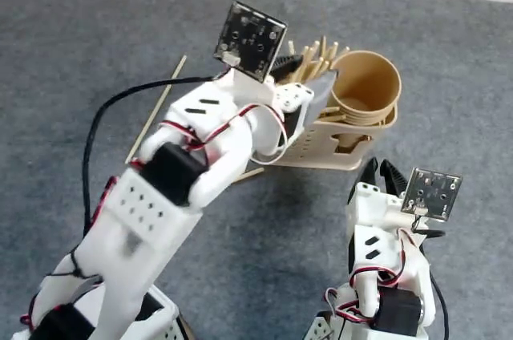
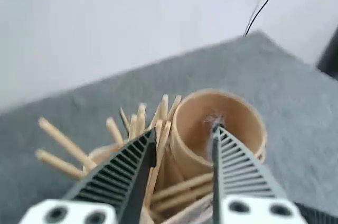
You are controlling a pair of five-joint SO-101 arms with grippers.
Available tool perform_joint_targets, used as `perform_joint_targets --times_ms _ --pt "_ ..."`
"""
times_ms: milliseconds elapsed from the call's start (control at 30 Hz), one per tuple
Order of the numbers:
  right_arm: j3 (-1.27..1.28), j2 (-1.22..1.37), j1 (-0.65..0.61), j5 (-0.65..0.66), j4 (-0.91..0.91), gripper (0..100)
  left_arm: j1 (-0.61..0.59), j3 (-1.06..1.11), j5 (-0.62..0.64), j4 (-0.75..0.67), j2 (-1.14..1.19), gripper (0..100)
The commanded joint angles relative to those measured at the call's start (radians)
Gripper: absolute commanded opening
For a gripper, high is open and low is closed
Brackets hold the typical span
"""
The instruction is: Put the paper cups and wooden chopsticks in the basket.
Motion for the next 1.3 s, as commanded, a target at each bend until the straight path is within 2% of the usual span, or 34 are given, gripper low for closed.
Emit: perform_joint_targets --times_ms 0,100,167,467,700,800,967,1133,1267 --pt "-0.007 -0.002 -0.002 0.014 -0.004 7.0 -0.025 -0.117 -0.012 0.003 -0.053 7" --pt "-0.007 -0.002 -0.002 0.014 -0.004 7.0 -0.082 -0.163 -0.012 0.008 -0.056 1" --pt "-0.007 -0.002 -0.002 0.014 -0.004 7.0 -0.136 -0.165 -0.011 0.018 -0.058 1" --pt "-0.005 -0.002 -0.005 0.014 -0.004 7.0 -0.392 -0.171 -0.02 0.365 -0.054 1" --pt "0.024 -0.002 -0.005 0.015 -0.036 7.0 -0.539 -0.137 -0.196 0.551 -0.047 1" --pt "0.039 -0.002 -0.005 0.015 -0.051 7.0 -0.587 -0.061 -0.219 0.565 -0.048 4" --pt "0.045 -0.002 -0.005 0.015 -0.059 7.0 -0.676 0.104 -0.224 0.557 -0.047 22" --pt "0.045 -0.002 -0.005 0.015 -0.061 7.0 -0.722 0.199 -0.365 0.559 -0.041 22" --pt "0.045 -0.002 -0.004 0.015 -0.061 7.0 -0.722 0.226 -0.423 0.559 0.084 21"
